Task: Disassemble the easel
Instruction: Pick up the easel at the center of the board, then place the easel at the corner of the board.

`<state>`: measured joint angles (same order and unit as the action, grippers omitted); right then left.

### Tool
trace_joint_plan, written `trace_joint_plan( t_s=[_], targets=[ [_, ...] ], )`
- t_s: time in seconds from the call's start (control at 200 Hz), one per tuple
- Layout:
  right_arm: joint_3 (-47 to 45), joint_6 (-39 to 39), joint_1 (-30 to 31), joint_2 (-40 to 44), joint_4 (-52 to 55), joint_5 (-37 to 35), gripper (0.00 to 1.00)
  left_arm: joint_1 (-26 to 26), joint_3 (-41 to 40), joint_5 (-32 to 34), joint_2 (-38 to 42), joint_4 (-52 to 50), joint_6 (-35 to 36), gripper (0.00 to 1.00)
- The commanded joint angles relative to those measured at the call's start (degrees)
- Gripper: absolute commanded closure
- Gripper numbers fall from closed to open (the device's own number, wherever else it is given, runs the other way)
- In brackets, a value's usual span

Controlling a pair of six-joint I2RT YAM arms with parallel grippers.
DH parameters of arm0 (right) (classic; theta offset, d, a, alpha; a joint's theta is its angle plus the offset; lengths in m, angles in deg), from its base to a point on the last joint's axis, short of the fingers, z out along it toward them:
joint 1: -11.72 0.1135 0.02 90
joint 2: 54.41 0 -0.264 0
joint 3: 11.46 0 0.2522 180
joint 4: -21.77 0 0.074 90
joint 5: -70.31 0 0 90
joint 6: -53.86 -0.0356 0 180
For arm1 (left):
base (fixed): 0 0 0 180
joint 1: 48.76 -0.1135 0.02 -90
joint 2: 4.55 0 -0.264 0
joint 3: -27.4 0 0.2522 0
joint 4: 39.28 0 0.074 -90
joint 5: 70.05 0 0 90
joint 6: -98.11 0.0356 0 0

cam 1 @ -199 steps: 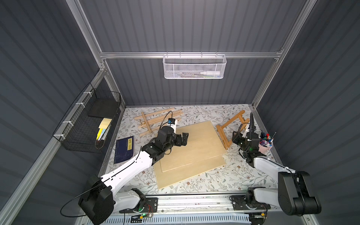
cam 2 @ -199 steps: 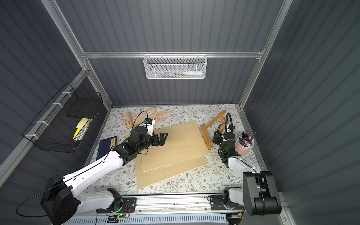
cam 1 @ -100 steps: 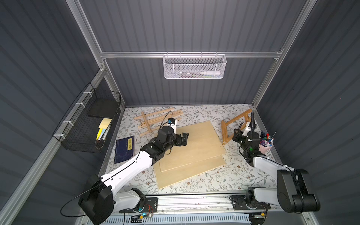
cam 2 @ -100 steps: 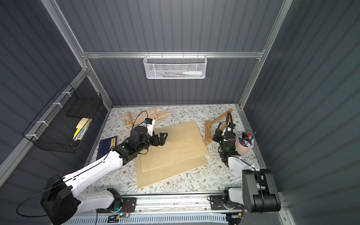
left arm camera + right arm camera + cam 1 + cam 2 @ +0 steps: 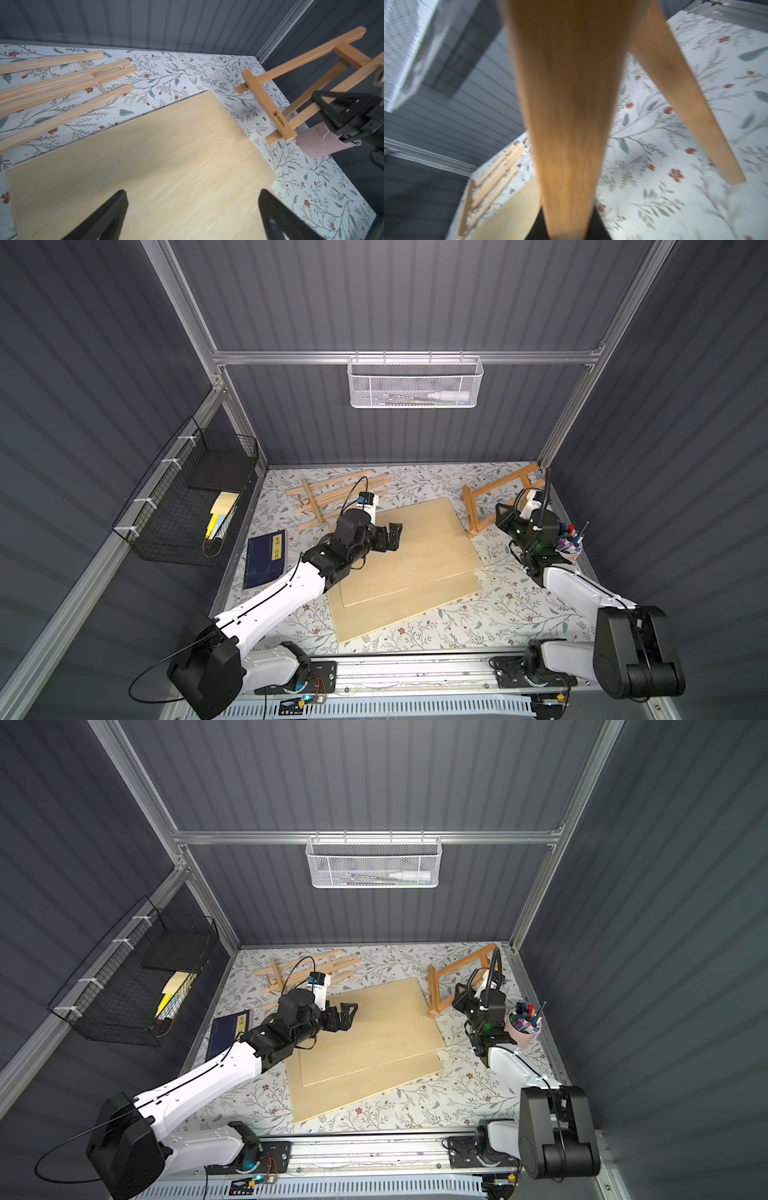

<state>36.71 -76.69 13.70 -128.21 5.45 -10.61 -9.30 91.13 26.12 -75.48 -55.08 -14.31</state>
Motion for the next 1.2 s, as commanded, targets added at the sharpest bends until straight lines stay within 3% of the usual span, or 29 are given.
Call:
trace_joint_plan(
  t_s=[0.0, 0.305, 0.48, 0.705, 1.196],
  targets=[
    [6.9, -10.4, 0.0, -3.9, -6.7, 5.2, 1.00, 0.4, -0.7, 0.2, 1.5, 0.8, 1.2, 0.01],
    [20.5, -32.3, -0.4, -29.3, -26.8, 7.9, 1.00, 0.4, -0.7, 0.4, 1.6, 0.8, 1.2, 0.00],
    [26.2, -37.9, -1.2, -39.9, -31.6, 6.6, 1.00, 0.4, -0.6, 0.7, 1.3, 0.7, 1.1, 0.01],
    [28.1, -37.2, -2.2, -45.7, -30.3, 6.7, 1.00, 0.4, -0.6, 1.2, 1.6, 0.6, 1.1, 0.01],
    [30.0, -27.3, -6.2, -52.1, -23.8, 12.1, 1.00, 0.4, -0.9, 3.8, 3.4, 0.3, 0.2, 0.01]
  ],
)
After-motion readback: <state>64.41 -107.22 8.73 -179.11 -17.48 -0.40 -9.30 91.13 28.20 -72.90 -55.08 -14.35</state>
